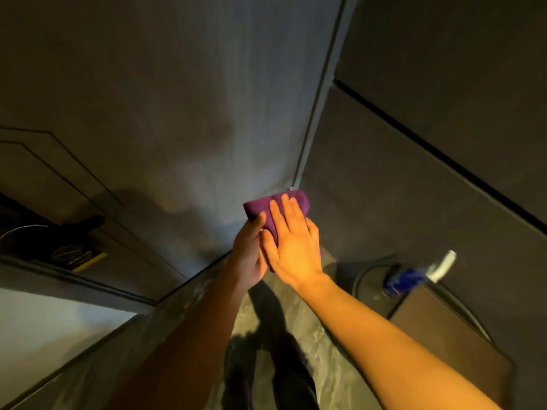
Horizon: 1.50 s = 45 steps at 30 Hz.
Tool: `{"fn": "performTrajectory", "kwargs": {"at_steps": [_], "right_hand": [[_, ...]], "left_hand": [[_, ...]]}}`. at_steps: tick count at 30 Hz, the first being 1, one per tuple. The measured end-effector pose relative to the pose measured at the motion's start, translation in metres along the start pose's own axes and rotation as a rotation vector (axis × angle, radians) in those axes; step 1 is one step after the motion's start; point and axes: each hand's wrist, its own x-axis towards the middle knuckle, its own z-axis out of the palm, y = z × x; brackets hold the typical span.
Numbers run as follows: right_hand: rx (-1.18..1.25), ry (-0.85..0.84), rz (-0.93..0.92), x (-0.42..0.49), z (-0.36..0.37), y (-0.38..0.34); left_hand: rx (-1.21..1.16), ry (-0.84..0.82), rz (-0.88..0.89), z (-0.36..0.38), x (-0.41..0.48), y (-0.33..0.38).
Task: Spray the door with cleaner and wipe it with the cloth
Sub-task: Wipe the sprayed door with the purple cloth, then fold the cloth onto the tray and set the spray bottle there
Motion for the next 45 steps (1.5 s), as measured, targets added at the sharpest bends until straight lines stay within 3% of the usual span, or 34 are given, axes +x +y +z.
{"fn": "performTrajectory", "kwargs": {"at_steps": [3, 14, 19, 21, 24, 27, 30, 33, 36, 41, 45], "right_hand": [[-0.033, -0.004, 0.123, -0.041, -0.025, 0.018], [-0.144, 0.146, 0.510, -0.201, -0.108, 0.123], [-0.123, 0.198, 0.762, -0.280, -0.134, 0.187], [0.005, 0.237, 0.898, -0.301, -0.139, 0.211], [0.456, 0.273, 1.194, -0.323, -0.158, 0.254], [0.991, 0.422, 1.434, -0.342, -0.173, 0.294], [1.446, 0.533, 1.443, -0.368, -0.169, 0.339], [1.530, 0.522, 1.542, -0.382, -0.160, 0.380], [1.662, 0.546, 1.480, -0.393, -0.149, 0.409], [1.451, 0.629, 1.391, -0.399, -0.118, 0.451], [1.181, 0.550, 1.378, -0.408, -0.059, 0.490]], "left_hand": [[0.081, -0.019, -0.116, 0.026, -0.016, -0.028], [0.118, -0.358, -0.592, 0.129, -0.049, -0.143], [0.174, -0.373, -0.727, 0.181, -0.060, -0.215], [0.178, -0.372, -0.762, 0.200, -0.063, -0.237], [0.422, -0.363, -0.762, 0.237, -0.072, -0.279], [0.444, -0.424, -0.800, 0.256, -0.070, -0.318], [0.418, -0.398, -0.853, 0.267, -0.064, -0.359], [0.446, -0.331, -0.907, 0.277, -0.053, -0.401], [0.439, -0.281, -0.948, 0.281, -0.038, -0.439], [0.568, -0.245, -0.883, 0.269, -0.003, -0.493], [0.791, -0.240, -0.756, 0.243, 0.037, -0.541]]}}
